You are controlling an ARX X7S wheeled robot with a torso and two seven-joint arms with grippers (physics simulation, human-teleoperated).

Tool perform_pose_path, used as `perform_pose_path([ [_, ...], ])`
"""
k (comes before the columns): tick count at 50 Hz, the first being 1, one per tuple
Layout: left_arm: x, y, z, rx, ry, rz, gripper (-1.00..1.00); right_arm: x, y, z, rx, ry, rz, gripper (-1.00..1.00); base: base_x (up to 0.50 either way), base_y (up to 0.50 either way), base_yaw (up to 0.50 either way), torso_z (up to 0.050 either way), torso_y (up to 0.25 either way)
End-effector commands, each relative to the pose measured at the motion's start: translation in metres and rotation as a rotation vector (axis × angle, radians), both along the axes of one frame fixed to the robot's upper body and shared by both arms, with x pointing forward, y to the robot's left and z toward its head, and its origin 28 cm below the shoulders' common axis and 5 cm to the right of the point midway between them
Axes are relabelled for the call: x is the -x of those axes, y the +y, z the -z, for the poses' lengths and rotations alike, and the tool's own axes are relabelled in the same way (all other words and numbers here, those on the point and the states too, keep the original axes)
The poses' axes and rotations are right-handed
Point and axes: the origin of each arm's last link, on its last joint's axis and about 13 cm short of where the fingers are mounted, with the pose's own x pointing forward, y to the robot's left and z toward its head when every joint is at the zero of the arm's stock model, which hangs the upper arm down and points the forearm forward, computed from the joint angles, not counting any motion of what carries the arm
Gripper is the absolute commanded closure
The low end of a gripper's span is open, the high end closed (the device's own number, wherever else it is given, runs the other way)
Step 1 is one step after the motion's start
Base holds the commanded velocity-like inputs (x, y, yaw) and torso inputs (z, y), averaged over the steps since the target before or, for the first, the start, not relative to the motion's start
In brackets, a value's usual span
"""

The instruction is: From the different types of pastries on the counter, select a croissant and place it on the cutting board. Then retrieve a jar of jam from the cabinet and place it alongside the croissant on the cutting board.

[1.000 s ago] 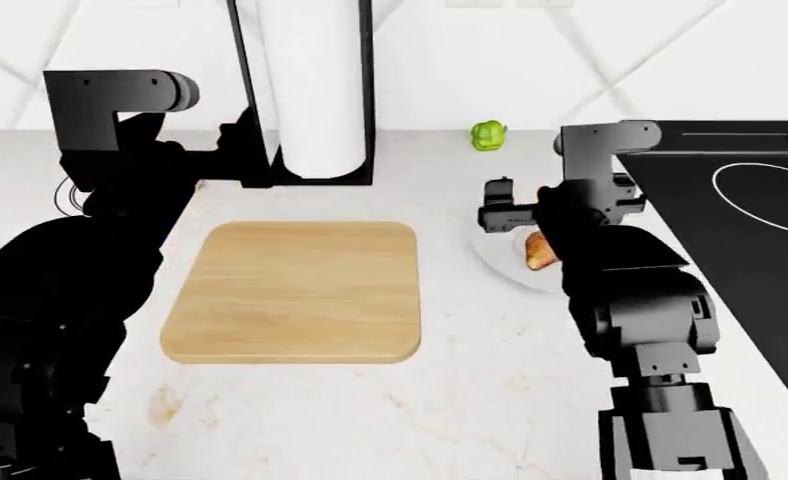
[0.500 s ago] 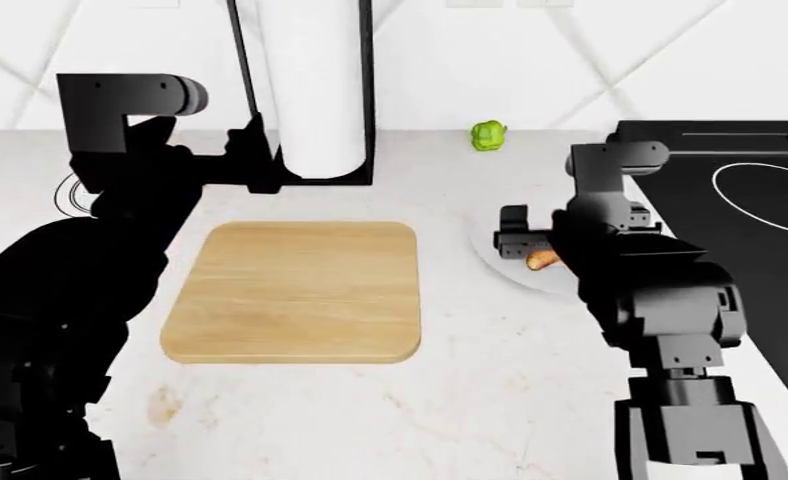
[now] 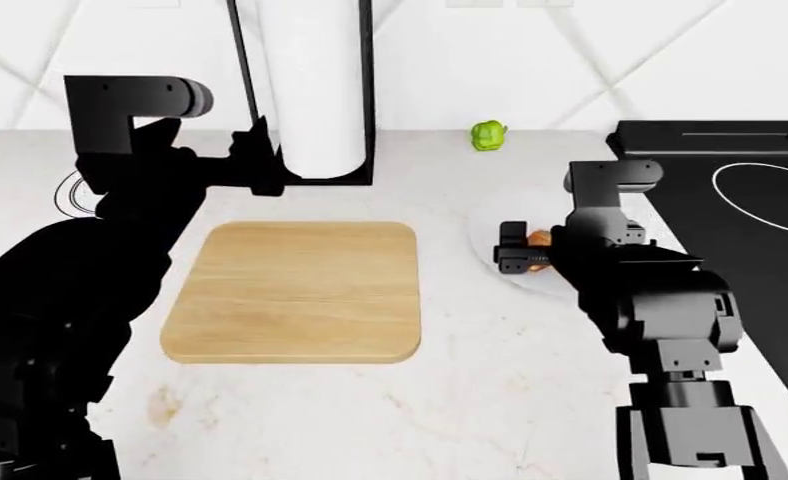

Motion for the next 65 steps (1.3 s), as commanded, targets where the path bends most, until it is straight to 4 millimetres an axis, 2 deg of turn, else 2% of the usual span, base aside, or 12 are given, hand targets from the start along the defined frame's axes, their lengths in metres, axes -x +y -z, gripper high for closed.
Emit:
perform_pose_path([
  [1,-0.001,0.001,0.001,-0.004,0.006,-0.005,-1.0,-0.006,-0.001,0.011,-0.025,0.021,-0.01,-1.0,0.0,0.0,0.0,0.0,0.0],
  [20,-0.003,0.001,0.003,-0.003,0.016,-0.007,-1.0,-0.008,-0.002,0.022,-0.046,0.051,-0.011,-1.0,0.0,0.0,0.0,0.0,0.0],
  [21,-0.003,0.001,0.003,-0.003,0.016,-0.008,-1.0,-0.007,-0.002,0.022,-0.044,0.052,-0.009,1.0,0.0,0.0,0.0,0.0,0.0],
  [38,-0.001,0.001,0.001,-0.011,0.015,-0.007,-1.0,-0.004,-0.002,0.014,-0.038,0.039,-0.026,1.0,0.0,0.0,0.0,0.0,0.0],
  [42,0.001,0.002,-0.001,-0.01,0.013,-0.008,-1.0,0.0,-0.003,-0.002,-0.043,0.002,-0.025,1.0,0.0,0.0,0.0,0.0,0.0],
  [52,0.003,0.002,-0.003,-0.005,0.008,-0.004,-1.0,0.014,-0.003,-0.057,-0.069,-0.14,-0.038,1.0,0.0,0.0,0.0,0.0,0.0],
  [57,0.003,0.001,-0.004,-0.005,0.007,-0.001,-1.0,0.018,0.005,-0.074,-0.083,-0.184,-0.075,1.0,0.0,0.0,0.0,0.0,0.0],
  [61,0.003,0.002,-0.004,-0.001,0.007,-0.003,-1.0,0.017,0.016,-0.069,-0.085,-0.172,-0.128,1.0,0.0,0.0,0.0,0.0,0.0],
  [65,0.003,0.003,-0.004,0.008,0.012,-0.002,-1.0,0.017,0.033,-0.053,-0.084,-0.133,-0.214,1.0,0.0,0.0,0.0,0.0,0.0],
])
